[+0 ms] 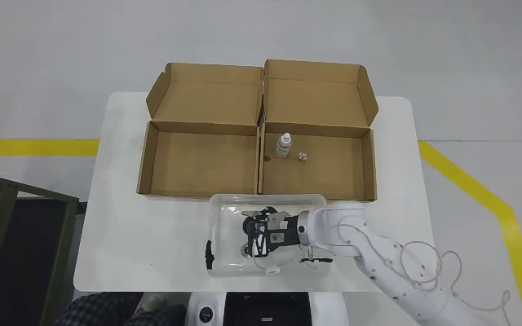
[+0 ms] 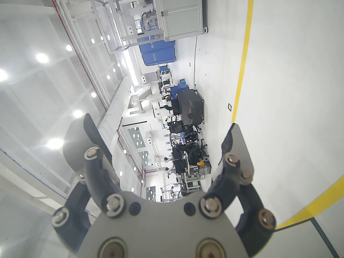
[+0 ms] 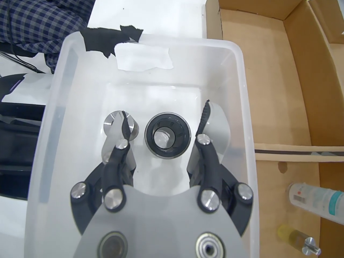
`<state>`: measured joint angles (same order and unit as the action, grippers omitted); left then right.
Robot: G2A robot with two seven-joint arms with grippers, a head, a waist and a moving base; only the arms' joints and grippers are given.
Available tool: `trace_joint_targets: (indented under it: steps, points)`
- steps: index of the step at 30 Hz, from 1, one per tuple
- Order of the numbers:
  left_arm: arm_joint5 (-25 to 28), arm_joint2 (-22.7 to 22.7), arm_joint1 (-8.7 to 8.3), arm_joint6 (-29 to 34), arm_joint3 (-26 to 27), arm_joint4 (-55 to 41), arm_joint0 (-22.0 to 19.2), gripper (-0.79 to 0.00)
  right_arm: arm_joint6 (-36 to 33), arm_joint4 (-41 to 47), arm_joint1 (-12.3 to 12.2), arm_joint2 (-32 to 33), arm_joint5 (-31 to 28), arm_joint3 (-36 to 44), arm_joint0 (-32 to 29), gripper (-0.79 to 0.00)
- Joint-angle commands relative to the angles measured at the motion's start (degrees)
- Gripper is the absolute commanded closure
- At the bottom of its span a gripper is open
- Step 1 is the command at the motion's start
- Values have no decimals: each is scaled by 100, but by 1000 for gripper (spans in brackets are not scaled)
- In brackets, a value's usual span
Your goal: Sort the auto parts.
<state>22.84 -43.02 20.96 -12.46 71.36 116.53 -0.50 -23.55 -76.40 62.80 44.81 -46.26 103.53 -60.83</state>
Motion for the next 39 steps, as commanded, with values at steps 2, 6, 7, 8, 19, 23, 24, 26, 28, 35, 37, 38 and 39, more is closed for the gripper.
trace_joint_targets:
  steps: [2, 6, 7, 8, 19, 23, 24, 26, 28, 35, 37, 38, 39]
  points:
    - [0, 0, 0, 0, 0, 0, 0, -785, 42, -53, 10, -12, 10, -75, 25, -489]
    - [0, 0, 0, 0, 0, 0, 0, -785, 108, -119, 29, -37, 35, -181, 66, -483]
    - [0, 0, 0, 0, 0, 0, 0, -785, 127, -133, 35, -48, 39, -205, 76, -480]
    - [0, 0, 0, 0, 0, 0, 0, -785, 144, -151, 41, -60, 42, -234, 86, -483]
    - [0, 0, 0, 0, 0, 0, 0, -785, 348, -248, 112, -172, 146, -588, 159, -449]
    - [0, 0, 0, 0, 0, 0, 0, -785, 432, -275, 132, -184, 173, -688, 178, -434]
    - [0, 0, 0, 0, 0, 0, 0, -785, 454, -279, 137, -186, 183, -705, 186, -425]
    - [0, 0, 0, 0, 0, 0, 0, -785, 484, -295, 149, -194, 199, -741, 203, -431]
    - [0, 0, 0, 0, 0, 0, 0, -785, 503, -308, 158, -205, 205, -768, 215, -437]
    - [0, 0, 0, 0, 0, 0, 0, -785, 558, -327, 203, -280, 204, -881, 243, -428]
    - [0, 0, 0, 0, 0, 0, 0, -785, 573, -313, 215, -294, 199, -910, 252, -360]
    - [0, 0, 0, 0, 0, 0, 0, -785, 590, -303, 221, -298, 200, -922, 256, -299]
    - [0, 0, 0, 0, 0, 0, 0, -785, 607, -284, 226, -298, 202, -939, 257, -194]
